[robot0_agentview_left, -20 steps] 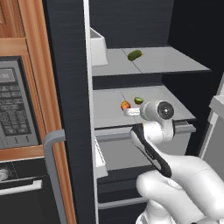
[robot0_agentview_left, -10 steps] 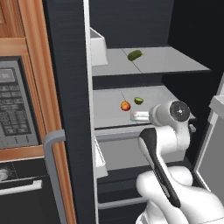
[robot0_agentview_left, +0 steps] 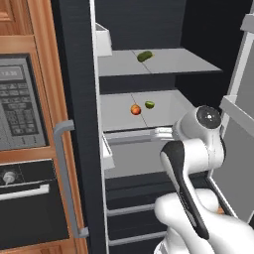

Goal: Place the peach in the correct fridge rack based on whether it is a fruit or vegetable. Finally, close the fridge door.

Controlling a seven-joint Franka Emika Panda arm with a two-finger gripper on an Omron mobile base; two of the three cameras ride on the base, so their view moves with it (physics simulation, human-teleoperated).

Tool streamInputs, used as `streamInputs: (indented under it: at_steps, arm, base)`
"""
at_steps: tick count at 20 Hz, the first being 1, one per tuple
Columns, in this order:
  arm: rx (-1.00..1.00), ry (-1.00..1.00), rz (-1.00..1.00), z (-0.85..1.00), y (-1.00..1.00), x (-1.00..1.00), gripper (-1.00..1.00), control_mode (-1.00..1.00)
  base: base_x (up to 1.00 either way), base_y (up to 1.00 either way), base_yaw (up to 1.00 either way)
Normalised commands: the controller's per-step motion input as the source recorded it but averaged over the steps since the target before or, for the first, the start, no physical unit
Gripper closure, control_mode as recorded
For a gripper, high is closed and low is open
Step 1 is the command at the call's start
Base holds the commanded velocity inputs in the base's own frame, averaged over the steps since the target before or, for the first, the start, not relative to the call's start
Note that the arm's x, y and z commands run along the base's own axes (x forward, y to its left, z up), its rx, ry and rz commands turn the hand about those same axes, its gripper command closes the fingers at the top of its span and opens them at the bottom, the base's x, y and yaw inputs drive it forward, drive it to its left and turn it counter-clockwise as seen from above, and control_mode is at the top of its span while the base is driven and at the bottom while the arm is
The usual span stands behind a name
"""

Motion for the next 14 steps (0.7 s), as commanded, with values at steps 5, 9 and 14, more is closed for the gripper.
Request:
streamInputs:
  at_steps: [5, 9, 14]
  arm:
    - [0.0, 0.0, 0.0, 0.0, 0.0, 0.0, -1.0, 1.0]
    - [0.0, 0.0, 0.0, 0.0, 0.0, 0.0, -1.0, 1.0]
    - [0.0, 0.0, 0.0, 0.0, 0.0, 0.0, -1.0, 1.0]
  base:
    - [-0.62, 0.0, -0.11]
    - [-0.46, 0.0, -0.03]
    - [-0.37, 0.0, -0.01]
